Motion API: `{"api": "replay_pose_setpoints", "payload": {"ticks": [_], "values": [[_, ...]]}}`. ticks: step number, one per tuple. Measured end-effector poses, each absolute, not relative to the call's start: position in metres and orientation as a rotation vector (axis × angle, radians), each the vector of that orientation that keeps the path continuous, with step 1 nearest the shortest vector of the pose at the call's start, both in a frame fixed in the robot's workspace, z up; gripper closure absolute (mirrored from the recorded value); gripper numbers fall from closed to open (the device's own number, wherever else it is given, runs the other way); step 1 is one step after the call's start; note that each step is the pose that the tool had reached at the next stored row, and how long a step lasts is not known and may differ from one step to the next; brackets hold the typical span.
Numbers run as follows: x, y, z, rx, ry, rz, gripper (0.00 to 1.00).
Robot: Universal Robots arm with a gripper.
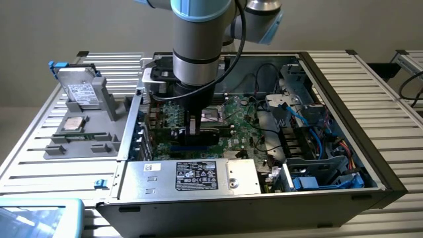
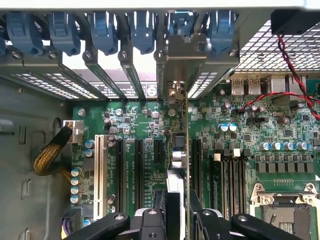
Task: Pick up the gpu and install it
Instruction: 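Insert the gpu into the slot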
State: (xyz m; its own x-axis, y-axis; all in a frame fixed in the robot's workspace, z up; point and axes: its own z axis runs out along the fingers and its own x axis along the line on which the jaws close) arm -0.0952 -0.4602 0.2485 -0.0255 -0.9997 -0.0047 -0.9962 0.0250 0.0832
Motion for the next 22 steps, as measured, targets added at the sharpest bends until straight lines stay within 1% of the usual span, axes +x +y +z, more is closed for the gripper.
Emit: {"api": "replay_pose_setpoints", "payload": {"ticks": [22], "values": [[-0.0957,-0.4593,0.2459,2.152,-2.208,-0.093,0.71]]}}
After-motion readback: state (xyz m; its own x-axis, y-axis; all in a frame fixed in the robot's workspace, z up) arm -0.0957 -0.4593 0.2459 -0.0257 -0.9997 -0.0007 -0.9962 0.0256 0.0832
